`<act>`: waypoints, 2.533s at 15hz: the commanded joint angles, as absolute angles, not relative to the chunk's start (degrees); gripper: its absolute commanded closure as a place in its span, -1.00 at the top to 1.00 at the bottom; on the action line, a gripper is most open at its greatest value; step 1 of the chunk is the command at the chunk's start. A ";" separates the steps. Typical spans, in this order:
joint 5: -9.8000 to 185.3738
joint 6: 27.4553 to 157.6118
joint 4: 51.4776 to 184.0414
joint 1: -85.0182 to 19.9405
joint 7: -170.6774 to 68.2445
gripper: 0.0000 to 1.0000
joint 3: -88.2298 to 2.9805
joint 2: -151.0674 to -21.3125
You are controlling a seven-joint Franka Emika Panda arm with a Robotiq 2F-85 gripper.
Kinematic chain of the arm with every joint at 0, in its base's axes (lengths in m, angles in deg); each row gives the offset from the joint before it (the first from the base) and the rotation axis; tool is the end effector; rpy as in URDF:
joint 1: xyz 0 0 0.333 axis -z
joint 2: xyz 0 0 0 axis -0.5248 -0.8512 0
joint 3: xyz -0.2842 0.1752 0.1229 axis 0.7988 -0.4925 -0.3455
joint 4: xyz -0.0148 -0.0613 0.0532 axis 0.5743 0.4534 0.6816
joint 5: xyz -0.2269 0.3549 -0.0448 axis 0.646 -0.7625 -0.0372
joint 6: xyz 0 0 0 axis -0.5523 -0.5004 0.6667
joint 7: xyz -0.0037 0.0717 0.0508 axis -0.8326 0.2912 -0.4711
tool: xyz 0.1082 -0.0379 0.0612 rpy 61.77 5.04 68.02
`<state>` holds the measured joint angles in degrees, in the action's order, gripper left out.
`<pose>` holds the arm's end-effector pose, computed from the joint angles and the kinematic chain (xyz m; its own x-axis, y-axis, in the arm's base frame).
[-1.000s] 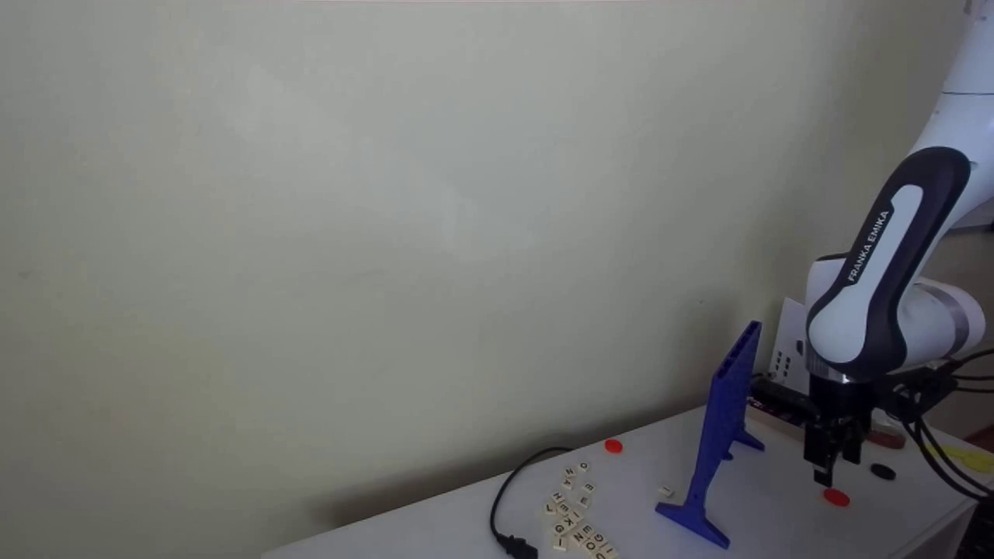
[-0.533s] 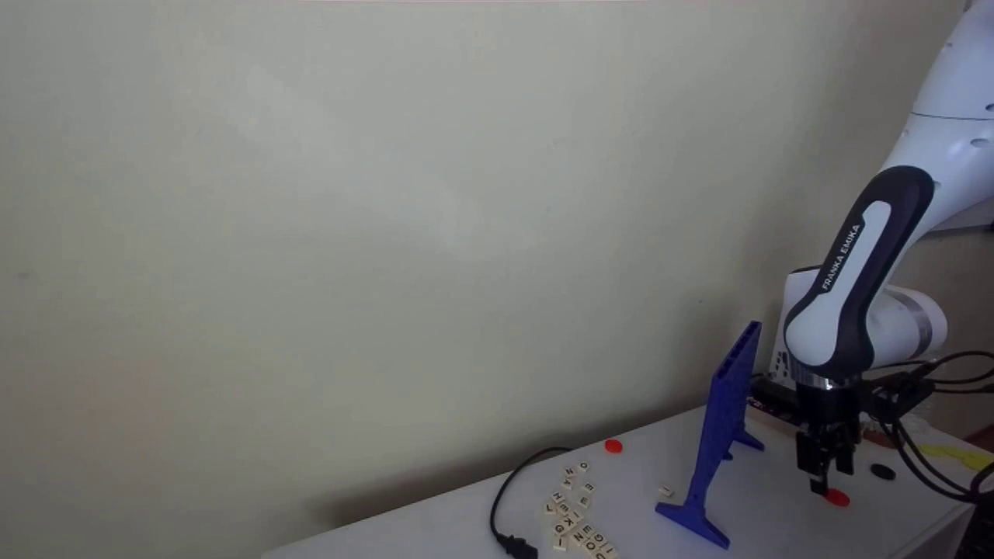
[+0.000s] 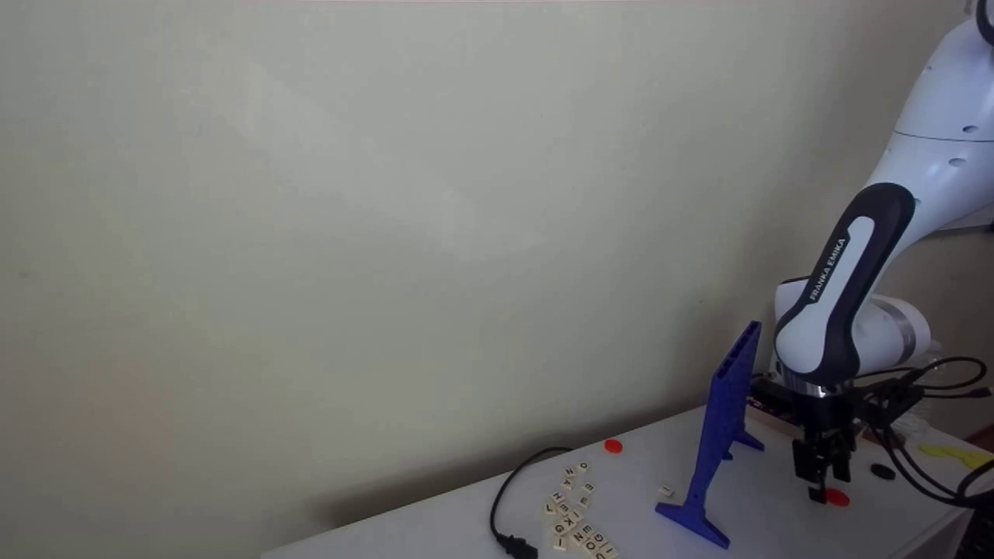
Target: Put one orange ring inside the blue gameboard.
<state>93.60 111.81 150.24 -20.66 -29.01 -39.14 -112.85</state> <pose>0.4958 -0.1734 0.0029 0.9499 0.1430 -0.2781 0.1593 -0.9865 0.0369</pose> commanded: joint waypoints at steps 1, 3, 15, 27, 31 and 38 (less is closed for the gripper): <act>94.79 109.68 148.18 -19.84 -28.45 0.78 -39.59 -114.25; 94.70 108.86 147.83 -19.69 -28.30 0.76 -39.66 -114.41; 94.30 104.72 145.56 -18.69 -28.11 -0.62 -39.79 -114.61; 94.47 108.36 150.92 -18.00 -26.71 -0.80 -40.21 -110.49; 93.75 115.37 157.77 -16.33 -25.48 -0.80 -41.24 -105.96; 93.08 128.91 169.56 -10.11 -20.82 -0.80 -47.59 -97.19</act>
<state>93.58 124.78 163.32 -13.79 -23.97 -43.70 -102.84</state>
